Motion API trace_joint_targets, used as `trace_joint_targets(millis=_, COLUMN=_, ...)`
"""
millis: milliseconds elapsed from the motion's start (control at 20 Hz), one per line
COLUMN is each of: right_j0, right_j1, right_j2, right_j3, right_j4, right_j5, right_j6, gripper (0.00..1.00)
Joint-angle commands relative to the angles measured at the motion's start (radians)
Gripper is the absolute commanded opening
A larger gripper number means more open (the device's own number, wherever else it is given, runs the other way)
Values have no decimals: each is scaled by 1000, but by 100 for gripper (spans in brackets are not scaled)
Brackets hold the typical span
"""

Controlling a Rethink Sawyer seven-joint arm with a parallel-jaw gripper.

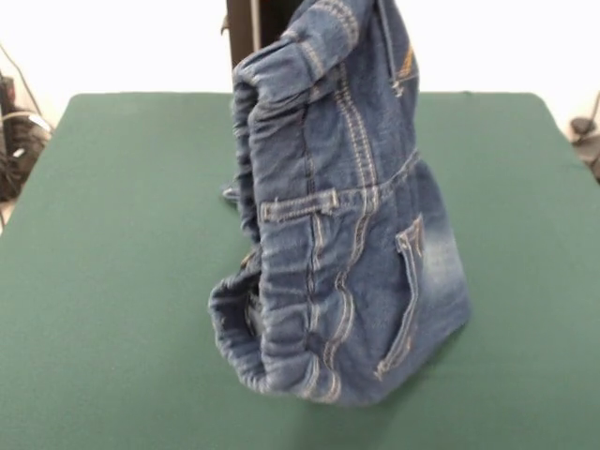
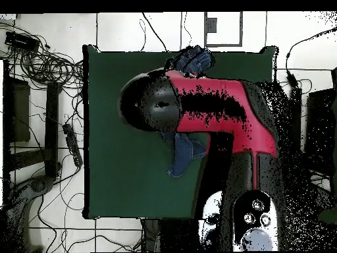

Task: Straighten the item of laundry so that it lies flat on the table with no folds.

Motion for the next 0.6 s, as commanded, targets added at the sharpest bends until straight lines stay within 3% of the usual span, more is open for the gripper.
trace_joint_targets(millis=50, right_j0=153, right_j1=-16, right_j2=-96, right_j3=226, right_j4=56, right_j5=-63, right_j6=454, gripper=0)
trace_joint_targets(millis=600, right_j0=315, right_j1=-53, right_j2=-185, right_j3=375, right_j4=69, right_j5=-152, right_j6=577, gripper=0)
